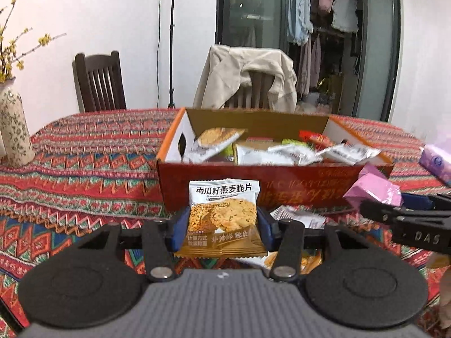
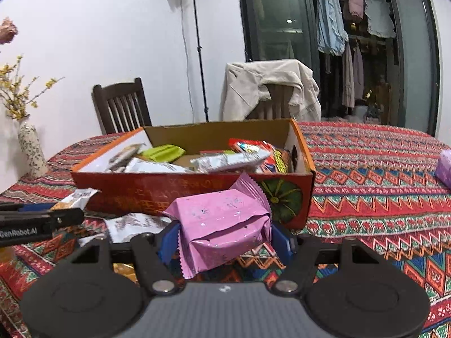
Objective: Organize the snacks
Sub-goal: 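Carry both packets over the box and open both tools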
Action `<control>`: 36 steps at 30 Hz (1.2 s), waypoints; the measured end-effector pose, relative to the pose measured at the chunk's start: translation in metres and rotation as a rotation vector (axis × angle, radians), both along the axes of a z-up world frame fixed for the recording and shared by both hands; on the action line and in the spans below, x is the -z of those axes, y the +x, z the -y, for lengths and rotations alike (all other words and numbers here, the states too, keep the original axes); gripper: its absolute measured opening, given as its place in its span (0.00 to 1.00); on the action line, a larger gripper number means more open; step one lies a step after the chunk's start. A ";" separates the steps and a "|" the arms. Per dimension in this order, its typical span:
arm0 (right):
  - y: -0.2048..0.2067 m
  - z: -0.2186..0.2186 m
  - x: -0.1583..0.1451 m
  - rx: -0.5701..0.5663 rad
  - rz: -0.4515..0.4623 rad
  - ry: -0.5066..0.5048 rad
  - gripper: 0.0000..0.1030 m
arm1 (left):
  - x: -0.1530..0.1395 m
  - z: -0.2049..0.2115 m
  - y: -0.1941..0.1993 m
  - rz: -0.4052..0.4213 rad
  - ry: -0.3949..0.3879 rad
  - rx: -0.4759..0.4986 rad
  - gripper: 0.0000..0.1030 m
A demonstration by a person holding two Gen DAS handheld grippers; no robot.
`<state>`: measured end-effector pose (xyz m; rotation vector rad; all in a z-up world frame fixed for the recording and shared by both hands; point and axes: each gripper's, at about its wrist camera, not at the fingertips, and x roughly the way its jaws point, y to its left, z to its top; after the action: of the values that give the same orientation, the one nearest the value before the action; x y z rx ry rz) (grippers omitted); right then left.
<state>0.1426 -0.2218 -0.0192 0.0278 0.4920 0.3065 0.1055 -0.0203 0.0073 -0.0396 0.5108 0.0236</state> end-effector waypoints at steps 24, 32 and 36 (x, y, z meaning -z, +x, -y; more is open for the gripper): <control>0.098 -0.024 -0.057 0.095 0.114 0.052 0.66 | -0.053 0.017 0.088 0.197 -0.037 -0.068 0.50; 0.109 -0.026 -0.038 0.056 0.138 0.005 0.66 | -0.031 0.011 0.108 0.172 -0.014 -0.057 0.50; 0.111 -0.031 -0.032 0.066 0.131 -0.032 0.83 | -0.025 0.002 0.107 0.170 -0.035 -0.070 0.79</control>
<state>0.2531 -0.1911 0.0129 -0.0070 0.3656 0.2338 0.2126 -0.0225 0.0327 -0.0935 0.3400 0.0794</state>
